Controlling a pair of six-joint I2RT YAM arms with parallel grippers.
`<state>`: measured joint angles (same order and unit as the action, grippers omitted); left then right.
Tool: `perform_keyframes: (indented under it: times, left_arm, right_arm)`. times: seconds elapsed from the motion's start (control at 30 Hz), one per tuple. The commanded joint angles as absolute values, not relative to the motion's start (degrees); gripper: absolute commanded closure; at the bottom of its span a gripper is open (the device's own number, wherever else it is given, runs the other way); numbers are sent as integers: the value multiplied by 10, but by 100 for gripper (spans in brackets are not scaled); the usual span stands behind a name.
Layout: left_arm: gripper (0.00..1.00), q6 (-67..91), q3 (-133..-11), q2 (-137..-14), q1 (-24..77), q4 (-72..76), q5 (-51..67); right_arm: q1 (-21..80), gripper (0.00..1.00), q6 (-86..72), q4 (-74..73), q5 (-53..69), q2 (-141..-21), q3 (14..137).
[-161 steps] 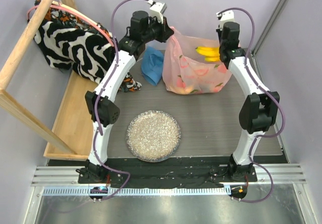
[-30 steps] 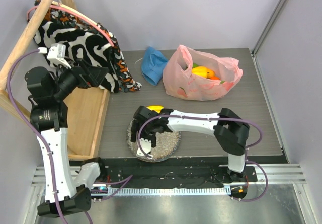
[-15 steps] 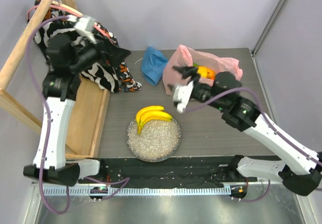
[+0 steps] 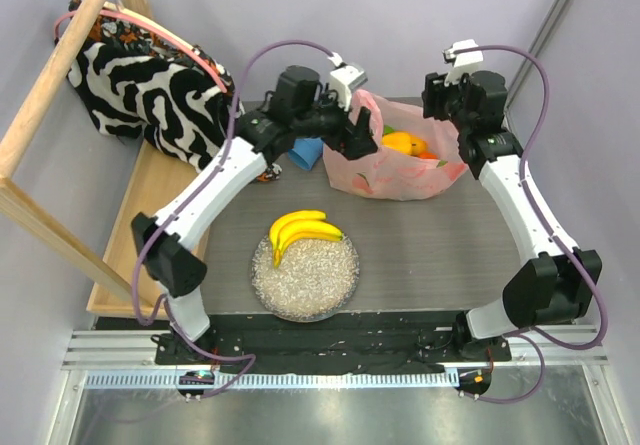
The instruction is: Take the fake fruits out of the plastic bag
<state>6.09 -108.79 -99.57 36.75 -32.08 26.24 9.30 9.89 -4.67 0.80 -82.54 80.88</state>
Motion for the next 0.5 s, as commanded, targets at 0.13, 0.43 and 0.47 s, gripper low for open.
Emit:
perform_keyframes:
  times: [0.13,0.43,0.47]
  left_arm:
    - [14,141,-1221,-1109,398,-239,193]
    - [45,149,-1212,-1148,417,-242,90]
    - [52,146,-1193,-1144,417,-243,93]
  right_arm:
    - [88,41,1,-22,67,-818,783]
    - [88,43,-54,-4,83,-819,679]
    - [89,43,-52,-3,87,-820,668]
